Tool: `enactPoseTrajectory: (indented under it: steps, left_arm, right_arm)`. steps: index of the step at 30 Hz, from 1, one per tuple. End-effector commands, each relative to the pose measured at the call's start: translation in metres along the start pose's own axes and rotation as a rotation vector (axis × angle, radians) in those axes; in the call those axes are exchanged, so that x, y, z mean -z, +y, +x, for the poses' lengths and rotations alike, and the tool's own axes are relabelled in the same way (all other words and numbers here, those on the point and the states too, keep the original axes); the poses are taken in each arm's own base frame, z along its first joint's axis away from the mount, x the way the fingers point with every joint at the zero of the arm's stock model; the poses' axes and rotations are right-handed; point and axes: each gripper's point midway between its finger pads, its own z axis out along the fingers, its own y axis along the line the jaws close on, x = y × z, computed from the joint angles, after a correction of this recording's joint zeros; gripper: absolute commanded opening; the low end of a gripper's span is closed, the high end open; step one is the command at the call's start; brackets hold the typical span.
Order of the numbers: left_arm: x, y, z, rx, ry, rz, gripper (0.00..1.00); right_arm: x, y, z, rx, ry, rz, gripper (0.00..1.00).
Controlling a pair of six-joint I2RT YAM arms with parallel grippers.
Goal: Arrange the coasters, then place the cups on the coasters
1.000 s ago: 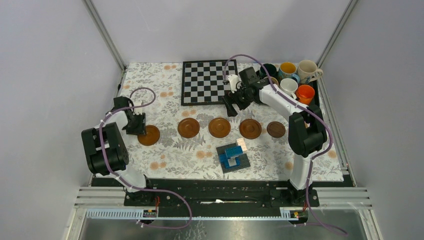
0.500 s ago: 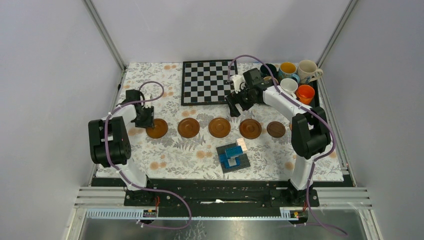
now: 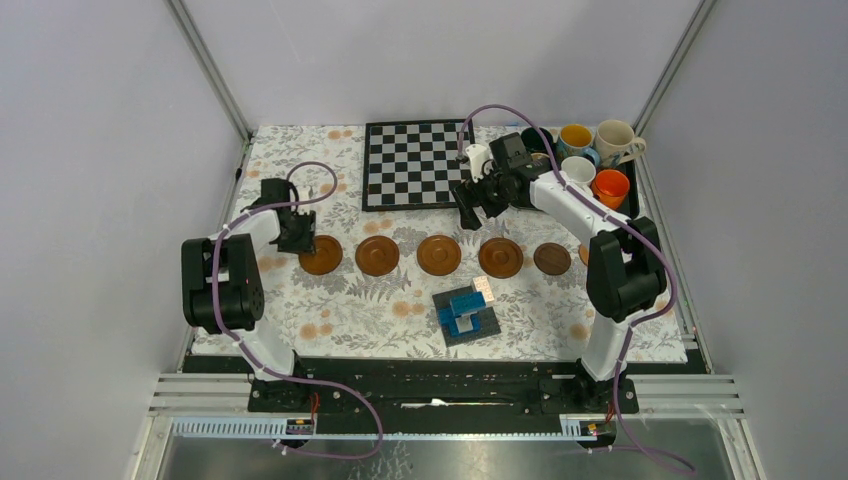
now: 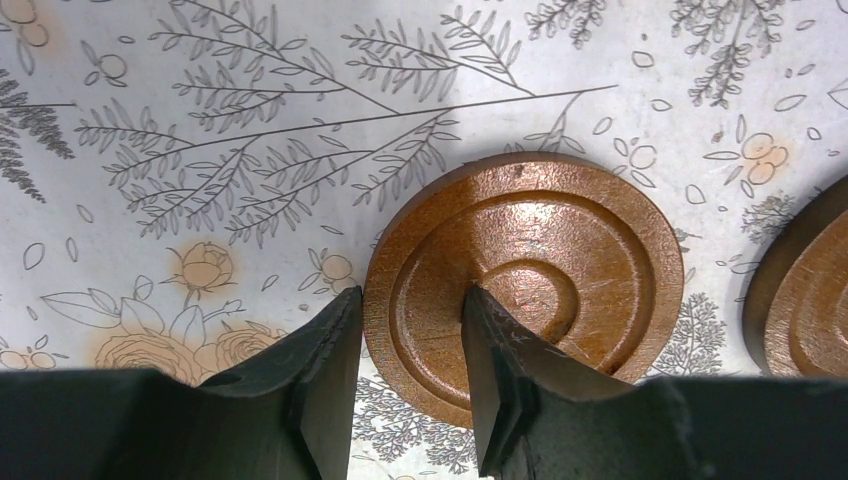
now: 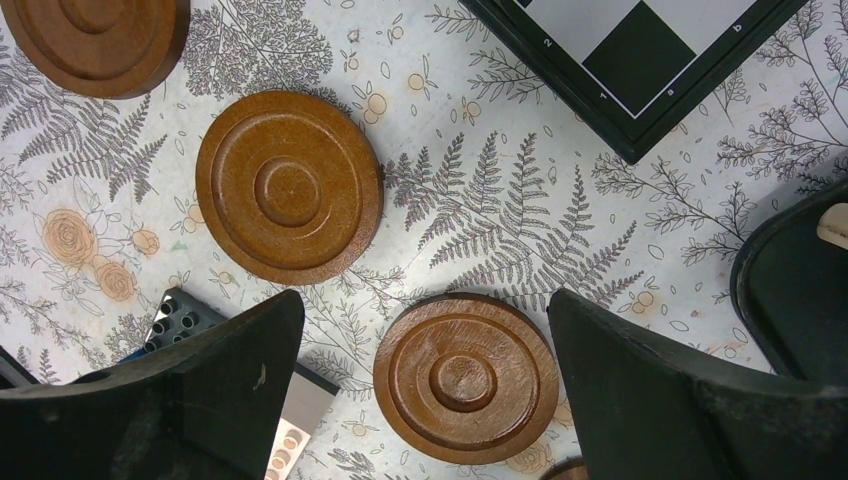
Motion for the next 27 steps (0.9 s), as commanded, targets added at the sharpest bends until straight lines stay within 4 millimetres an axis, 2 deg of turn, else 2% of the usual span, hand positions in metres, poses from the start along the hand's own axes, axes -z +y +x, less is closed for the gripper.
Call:
enactPoseTrajectory:
  steps: [1, 13, 16, 21, 27]
  left_arm:
    - [-0.006, -0.018, 0.032, -0.016, 0.088, 0.042, 0.36]
    - [-0.002, -0.017, 0.031, -0.02, 0.087, 0.028, 0.36]
    - [0.003, -0.015, 0.025, -0.019, 0.07, 0.016, 0.39]
    - [0.018, -0.015, -0.006, 0.003, 0.006, 0.007, 0.53]
    - [0.057, -0.017, -0.062, -0.004, -0.126, 0.015, 0.77]
  right_arm:
    - [0.016, 0.003, -0.016, -0.001, -0.065, -0.003, 1.0]
    - [0.023, 0.006, -0.027, -0.009, -0.095, -0.007, 1.0]
    - [0.029, 0.006, -0.035, -0.004, -0.115, -0.001, 1.0]
    - [0.042, 0.006, -0.055, 0.005, -0.171, 0.012, 1.0]
    - [0.074, -0.004, -0.089, 0.008, -0.289, 0.092, 0.99]
